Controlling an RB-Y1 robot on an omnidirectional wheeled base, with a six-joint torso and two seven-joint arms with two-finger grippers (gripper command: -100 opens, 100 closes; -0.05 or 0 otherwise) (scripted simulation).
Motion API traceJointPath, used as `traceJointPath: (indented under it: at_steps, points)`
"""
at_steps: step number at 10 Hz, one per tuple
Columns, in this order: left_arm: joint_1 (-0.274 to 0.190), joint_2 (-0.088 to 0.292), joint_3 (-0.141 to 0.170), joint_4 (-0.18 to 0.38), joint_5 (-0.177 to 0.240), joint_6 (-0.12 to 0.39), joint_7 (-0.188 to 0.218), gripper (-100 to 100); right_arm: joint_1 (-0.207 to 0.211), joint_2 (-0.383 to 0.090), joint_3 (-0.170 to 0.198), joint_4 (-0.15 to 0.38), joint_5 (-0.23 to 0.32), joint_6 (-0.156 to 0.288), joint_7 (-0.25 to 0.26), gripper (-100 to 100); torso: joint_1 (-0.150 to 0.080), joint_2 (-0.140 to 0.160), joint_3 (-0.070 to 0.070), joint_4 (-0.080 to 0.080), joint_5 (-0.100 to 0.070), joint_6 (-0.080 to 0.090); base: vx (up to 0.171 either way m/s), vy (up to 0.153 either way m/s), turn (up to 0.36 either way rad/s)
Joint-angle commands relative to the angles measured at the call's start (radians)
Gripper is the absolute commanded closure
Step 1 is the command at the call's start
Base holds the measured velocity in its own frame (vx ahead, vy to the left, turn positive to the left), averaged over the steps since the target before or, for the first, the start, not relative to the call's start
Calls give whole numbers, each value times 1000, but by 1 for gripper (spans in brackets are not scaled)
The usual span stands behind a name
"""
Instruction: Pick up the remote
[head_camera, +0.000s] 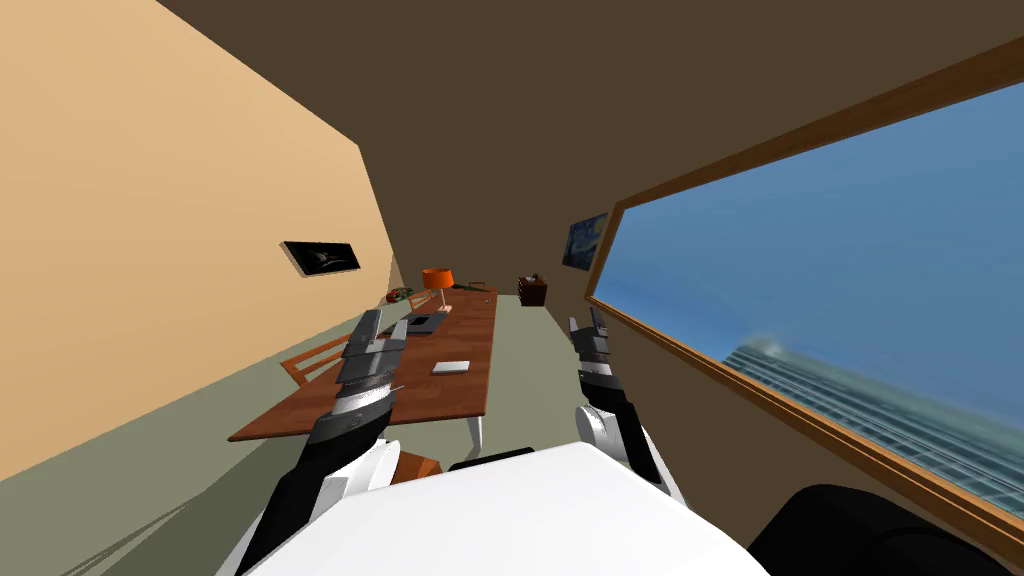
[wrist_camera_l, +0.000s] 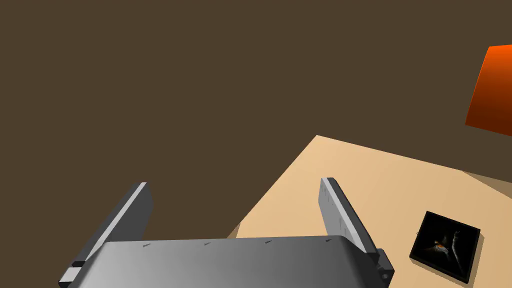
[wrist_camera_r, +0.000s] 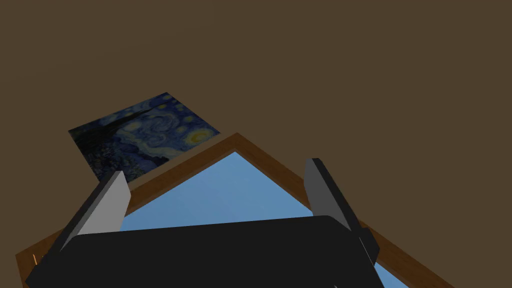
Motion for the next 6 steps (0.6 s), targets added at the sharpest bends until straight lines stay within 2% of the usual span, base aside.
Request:
traceJointPath:
  at_steps: [1,3,6]
  points:
    - [-2,39,-1,23,26,31,-16,-100,0,0,0,0,0,0,0,0,0,0,0,0,0,0,-36,-34,-22]
    - [-8,88,0,56,64,76,-38,-100,0,0,0,0,0,0,0,0,-3,2,1,0,-1,0,-47,-67,-19]
    - [-25,178,4,128,146,168,-86,-100,0,0,0,0,0,0,0,0,-6,2,1,1,-1,0,-27,-93,-34]
